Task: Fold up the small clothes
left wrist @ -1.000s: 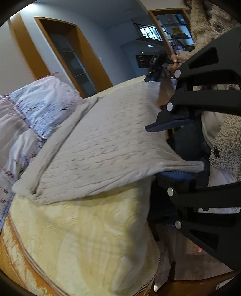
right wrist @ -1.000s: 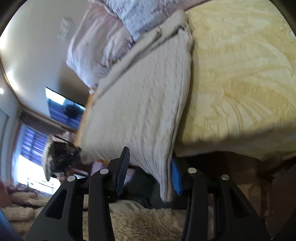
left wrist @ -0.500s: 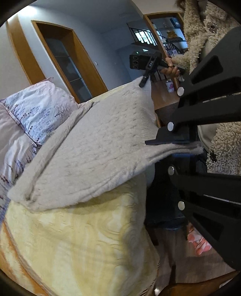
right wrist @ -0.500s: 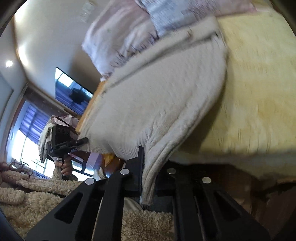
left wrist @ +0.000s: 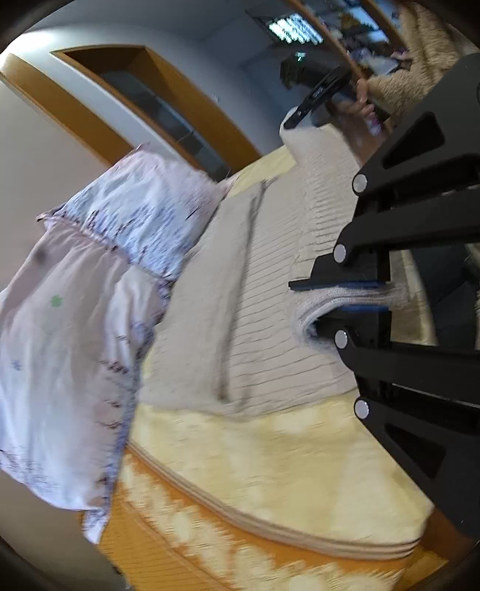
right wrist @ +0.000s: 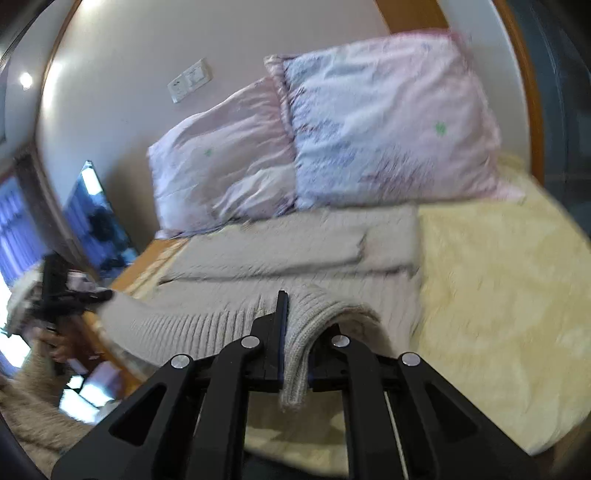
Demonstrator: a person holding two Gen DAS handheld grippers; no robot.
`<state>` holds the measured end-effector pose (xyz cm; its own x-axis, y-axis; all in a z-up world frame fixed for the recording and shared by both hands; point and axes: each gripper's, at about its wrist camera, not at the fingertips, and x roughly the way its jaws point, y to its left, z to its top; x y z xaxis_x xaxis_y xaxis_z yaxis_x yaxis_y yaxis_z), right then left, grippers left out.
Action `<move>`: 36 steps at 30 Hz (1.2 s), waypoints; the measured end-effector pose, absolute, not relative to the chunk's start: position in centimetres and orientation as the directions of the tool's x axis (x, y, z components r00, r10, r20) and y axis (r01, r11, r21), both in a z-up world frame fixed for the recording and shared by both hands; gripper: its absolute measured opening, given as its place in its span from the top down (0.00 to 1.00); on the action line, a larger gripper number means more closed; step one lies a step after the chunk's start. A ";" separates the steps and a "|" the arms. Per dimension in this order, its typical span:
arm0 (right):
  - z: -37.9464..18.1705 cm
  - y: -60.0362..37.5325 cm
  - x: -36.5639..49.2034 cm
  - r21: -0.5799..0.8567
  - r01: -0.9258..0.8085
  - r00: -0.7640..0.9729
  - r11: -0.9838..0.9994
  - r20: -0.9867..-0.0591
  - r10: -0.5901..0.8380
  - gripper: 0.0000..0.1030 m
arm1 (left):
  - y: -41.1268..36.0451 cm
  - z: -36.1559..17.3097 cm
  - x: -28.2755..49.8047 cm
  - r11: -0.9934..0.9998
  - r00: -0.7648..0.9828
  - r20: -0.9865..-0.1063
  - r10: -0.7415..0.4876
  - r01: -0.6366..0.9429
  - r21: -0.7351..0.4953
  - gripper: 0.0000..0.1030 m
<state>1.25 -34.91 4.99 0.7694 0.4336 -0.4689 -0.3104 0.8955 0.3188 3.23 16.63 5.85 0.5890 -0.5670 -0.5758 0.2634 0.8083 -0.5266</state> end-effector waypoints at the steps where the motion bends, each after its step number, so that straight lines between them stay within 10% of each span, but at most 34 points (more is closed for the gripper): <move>1: 5.3 -34.7 2.1 0.306 -0.311 0.778 0.900 -0.462 0.425 0.92 | 16.7 6.2 3.8 0.818 0.602 -0.578 -0.551 0.254 -0.516 0.94; 24: 6.5 -33.2 16.4 0.283 -0.174 0.836 0.943 -0.463 0.294 0.92 | 16.0 8.1 21.2 0.839 0.668 -0.588 -0.457 0.103 -0.535 0.94; 36: 1.1 -34.4 23.4 0.451 0.015 0.709 0.892 -0.634 0.308 0.92 | 16.7 1.0 26.5 0.773 0.571 -0.654 -0.497 -0.051 -0.632 0.94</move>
